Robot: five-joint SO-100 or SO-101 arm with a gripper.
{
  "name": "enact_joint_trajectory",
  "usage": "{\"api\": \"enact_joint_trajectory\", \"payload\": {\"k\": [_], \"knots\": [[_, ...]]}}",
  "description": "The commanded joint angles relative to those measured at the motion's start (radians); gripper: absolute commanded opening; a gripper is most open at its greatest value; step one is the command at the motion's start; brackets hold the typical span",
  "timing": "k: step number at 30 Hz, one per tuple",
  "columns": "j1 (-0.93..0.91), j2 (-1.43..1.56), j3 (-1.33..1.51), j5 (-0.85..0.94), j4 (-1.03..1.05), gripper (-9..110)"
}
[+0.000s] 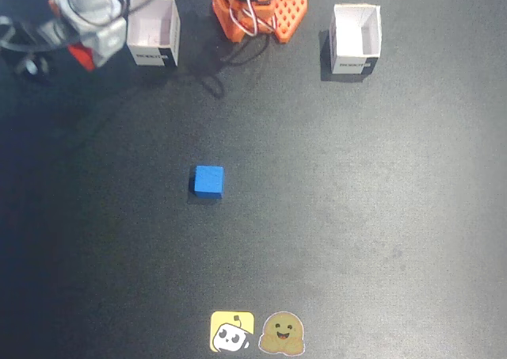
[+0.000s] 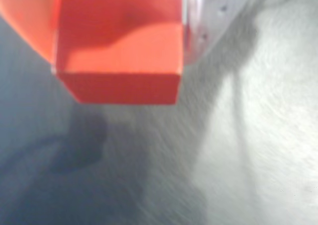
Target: Put the red cube in the right box and the blue cube in the left box.
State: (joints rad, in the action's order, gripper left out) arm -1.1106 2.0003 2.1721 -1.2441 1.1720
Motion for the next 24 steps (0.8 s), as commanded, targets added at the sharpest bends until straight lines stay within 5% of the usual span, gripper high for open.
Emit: {"api": "enact_joint_trajectory", "payload": {"k": [1, 24], "knots": [[-0.034, 0.069, 0.002, -0.044, 0.032, 14], [-0.183, 0.348, 0.126, -0.273, 0.247, 14]]}}
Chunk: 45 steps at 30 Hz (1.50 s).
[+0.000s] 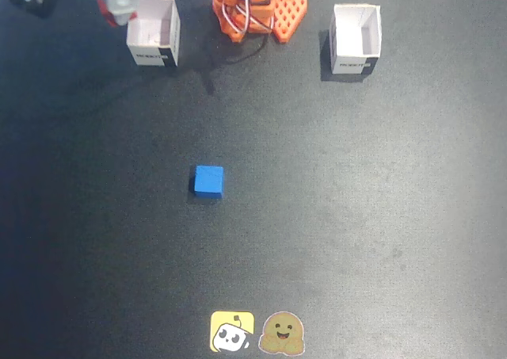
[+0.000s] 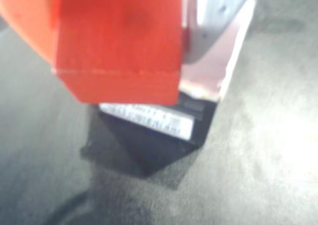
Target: Put the red cube in the right box and the blue cube in the left box.
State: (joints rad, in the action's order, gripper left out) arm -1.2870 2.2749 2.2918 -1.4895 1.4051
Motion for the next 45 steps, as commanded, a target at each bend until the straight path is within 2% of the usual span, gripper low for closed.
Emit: {"api": "enact_joint_trajectory", "payload": {"k": [1, 10, 18, 27, 30, 37, 45], "knots": [[-0.006, 0.091, 0.015, -0.037, 0.021, 14], [-0.006, 0.181, 0.049, -0.098, 0.104, 14], [0.003, 0.193, 0.072, -0.110, 0.097, 14], [0.012, 0.186, 0.075, -0.098, 0.084, 21], [0.008, 0.192, 0.078, -0.089, 0.081, 18], [0.031, 0.190, 0.104, -0.035, 0.023, 2], [0.224, 0.206, 0.106, 0.095, -0.067, 0]]}}
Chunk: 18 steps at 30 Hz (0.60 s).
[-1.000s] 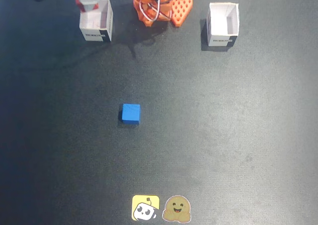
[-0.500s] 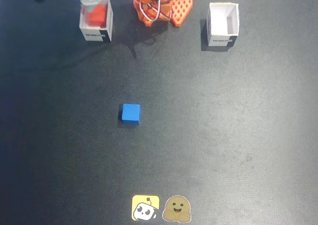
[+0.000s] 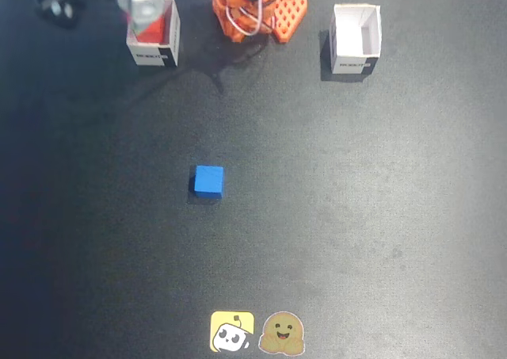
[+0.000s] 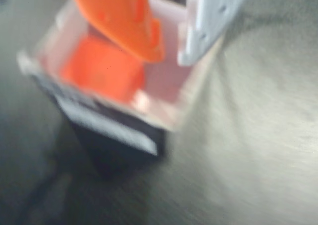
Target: Put the red cube in the right box and the blue cube in the left box.
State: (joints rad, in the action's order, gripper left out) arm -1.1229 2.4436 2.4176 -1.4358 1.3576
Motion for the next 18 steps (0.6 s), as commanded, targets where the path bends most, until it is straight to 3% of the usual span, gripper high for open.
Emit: {"api": "enact_joint_trajectory", "payload": {"k": [1, 9, 18], "knots": [[0.091, 0.040, -0.023, 0.063, -0.017, 0], [0.379, 0.153, 0.000, 0.156, 0.000, 0], [0.715, 0.296, 0.044, 0.103, 0.034, 0]]}}
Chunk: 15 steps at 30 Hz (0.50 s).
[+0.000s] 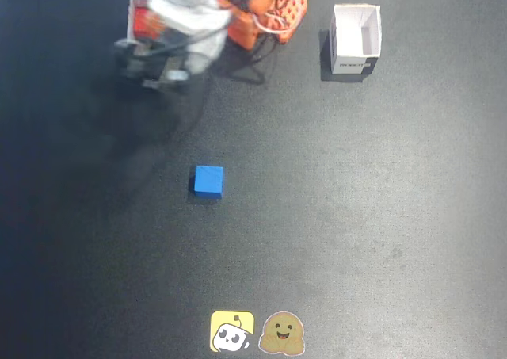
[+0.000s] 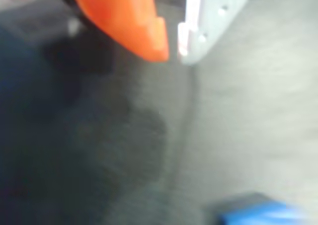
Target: Put the red cube in the right box and the blue cube in the left box.
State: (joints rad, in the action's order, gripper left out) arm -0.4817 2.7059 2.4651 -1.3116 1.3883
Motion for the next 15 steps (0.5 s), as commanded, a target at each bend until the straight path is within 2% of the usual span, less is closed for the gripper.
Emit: {"api": "enact_joint_trajectory", "payload": {"k": [1, 9, 15], "knots": [[0.109, 0.048, 0.005, -0.040, 0.002, 0], [0.368, 0.156, 0.110, -0.184, -0.052, 0], [0.403, 0.155, 0.132, -0.209, -0.057, 0]]}}
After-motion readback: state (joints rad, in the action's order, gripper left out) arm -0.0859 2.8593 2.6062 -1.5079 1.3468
